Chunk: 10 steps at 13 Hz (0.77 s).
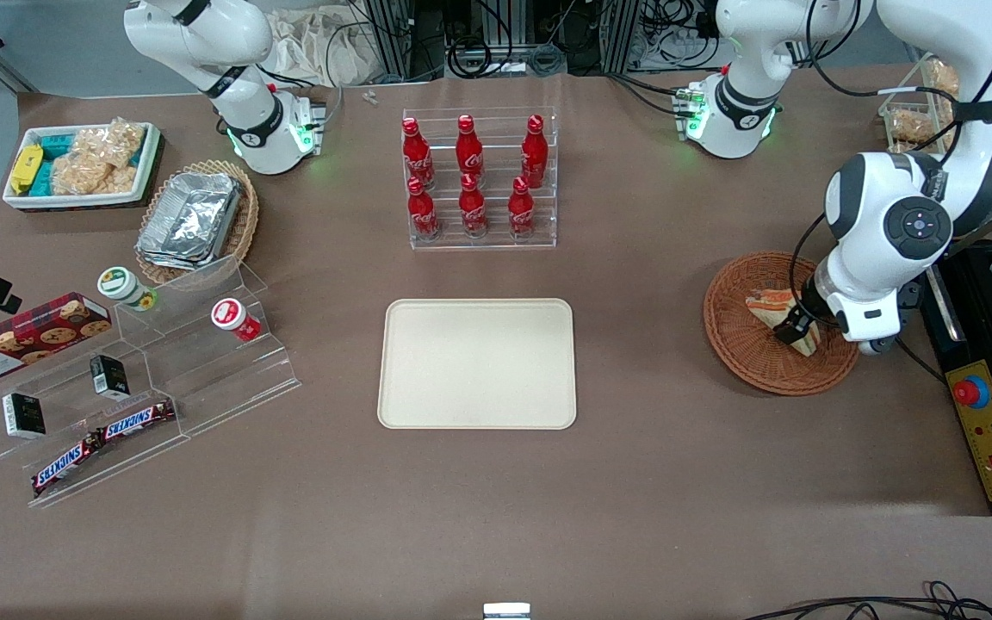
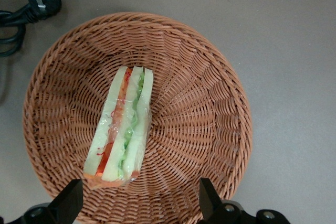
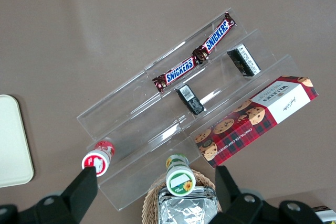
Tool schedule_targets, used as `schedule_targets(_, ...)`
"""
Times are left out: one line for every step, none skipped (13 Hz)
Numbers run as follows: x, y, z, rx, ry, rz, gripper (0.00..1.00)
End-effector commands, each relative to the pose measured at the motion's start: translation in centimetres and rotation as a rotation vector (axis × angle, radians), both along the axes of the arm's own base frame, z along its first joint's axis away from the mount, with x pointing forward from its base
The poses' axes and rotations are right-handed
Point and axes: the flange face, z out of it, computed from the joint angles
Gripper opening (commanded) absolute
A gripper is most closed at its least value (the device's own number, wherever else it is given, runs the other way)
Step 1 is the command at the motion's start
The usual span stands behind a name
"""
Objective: Place sandwich from basket to tray
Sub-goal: 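Lower the open left gripper around the sandwich and close it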
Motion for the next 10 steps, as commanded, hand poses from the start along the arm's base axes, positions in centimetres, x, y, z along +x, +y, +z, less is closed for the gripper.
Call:
schedule_targets(-0.4, 0.2, -1.5, 0.029, -0.015, -0.005, 1.00)
schedule_targets(-0.6, 0.2, -1.9, 0.033, -0.020, -0.012, 1.00)
schedule_targets(-0.7, 0.4, -2.6, 0.032, -0.016, -0.012, 1.00)
schedule_targets(-0.7, 1.6, -2.9, 0.033, -0.013, 0.011, 1.00)
schedule_targets(-0.9, 1.8, -3.1, 0.033, -0.014, 0.014, 1.00)
schedule_targets(-1.0, 1.9, -3.3, 0.031, -0.015, 0.016, 1.00)
schedule_targets(-1.1, 1.9, -3.9, 0.029, -0.014, 0.014, 1.00)
schedule_targets(-1.1, 2.1, -4.5, 0.027, -0.012, 0.017, 1.00)
schedule_targets(-1.1, 2.2, -4.9, 0.026, -0.011, 0.019, 1.00)
schedule_targets(-1.0, 2.2, -4.9, 0.026, -0.012, 0.021, 1.00)
